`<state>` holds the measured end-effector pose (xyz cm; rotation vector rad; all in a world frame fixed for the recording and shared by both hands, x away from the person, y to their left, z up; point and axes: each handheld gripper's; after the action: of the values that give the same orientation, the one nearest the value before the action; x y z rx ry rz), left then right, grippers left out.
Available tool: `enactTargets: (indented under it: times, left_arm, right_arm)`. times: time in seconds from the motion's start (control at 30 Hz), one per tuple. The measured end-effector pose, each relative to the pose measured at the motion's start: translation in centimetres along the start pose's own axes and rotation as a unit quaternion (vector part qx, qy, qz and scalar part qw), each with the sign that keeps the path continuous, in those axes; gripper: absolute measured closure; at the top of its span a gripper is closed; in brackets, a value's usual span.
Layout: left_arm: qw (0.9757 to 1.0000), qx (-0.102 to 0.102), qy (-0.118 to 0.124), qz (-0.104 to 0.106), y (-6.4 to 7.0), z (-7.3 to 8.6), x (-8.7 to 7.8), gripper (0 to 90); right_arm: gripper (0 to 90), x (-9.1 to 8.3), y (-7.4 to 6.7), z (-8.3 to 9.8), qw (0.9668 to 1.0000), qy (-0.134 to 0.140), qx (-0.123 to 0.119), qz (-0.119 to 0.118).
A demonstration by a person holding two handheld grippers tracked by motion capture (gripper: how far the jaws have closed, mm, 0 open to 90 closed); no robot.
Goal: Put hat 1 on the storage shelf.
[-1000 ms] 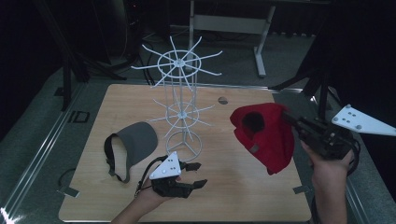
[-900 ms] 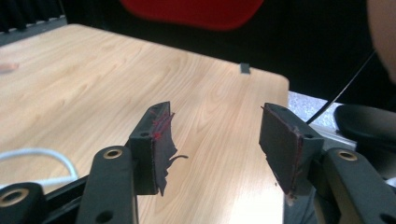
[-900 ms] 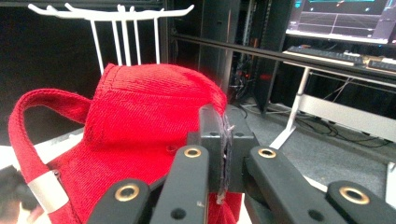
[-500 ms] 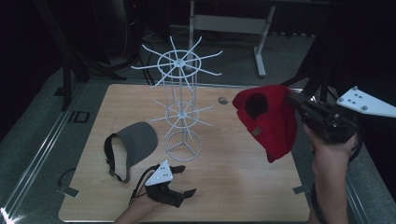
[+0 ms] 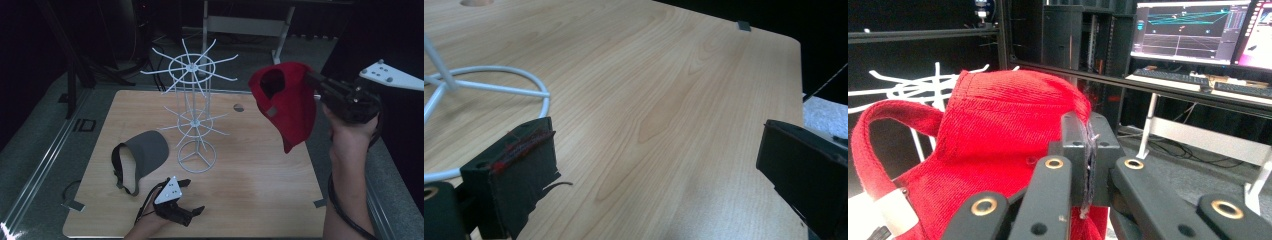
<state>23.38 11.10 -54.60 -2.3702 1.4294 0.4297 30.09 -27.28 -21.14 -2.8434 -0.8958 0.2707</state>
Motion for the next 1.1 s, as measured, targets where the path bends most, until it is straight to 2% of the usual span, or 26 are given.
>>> enactTargets:
  times: [0.3,0.5,0.73,0.9,1.1]
  left_arm:
    - [0.9998,-0.010,0.015,-0.011,-0.2,0.0,-0.5,3.0]
    - [0.9997,-0.011,0.017,-0.013,-0.2,0.0,-0.6,3.0]
    - [0.9997,-0.011,0.016,-0.013,-0.2,0.1,-0.7,3.0]
    - [0.9997,-0.014,0.017,-0.014,-0.2,0.2,-0.7,3.0]
    - [0.9996,-0.017,0.019,-0.014,-0.3,0.2,-0.8,3.0]
  right_arm:
    - [88.6,2.3,-0.7,-0.9,1.0000,0.004,0.002,0.005]
    - [88.5,3.7,-1.1,-0.8,0.9999,-0.008,0.007,-0.002]
    - [88.5,4.7,-2.0,0.2,0.9996,-0.025,-0.012,-0.003]
    - [88.5,5.1,-2.1,1.4,0.9989,-0.041,-0.023,-0.001]
    - [88.4,5.1,-2.0,3.4,0.9980,-0.057,-0.024,-0.010]
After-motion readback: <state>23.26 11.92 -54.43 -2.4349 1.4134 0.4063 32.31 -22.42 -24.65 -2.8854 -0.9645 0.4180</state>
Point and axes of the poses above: each handheld gripper's, and its own axes: x roughly forward along the jaws, z roughly out of its underside, y roughly to its right, and after that the axes turned 13 degrees about x, right-handed
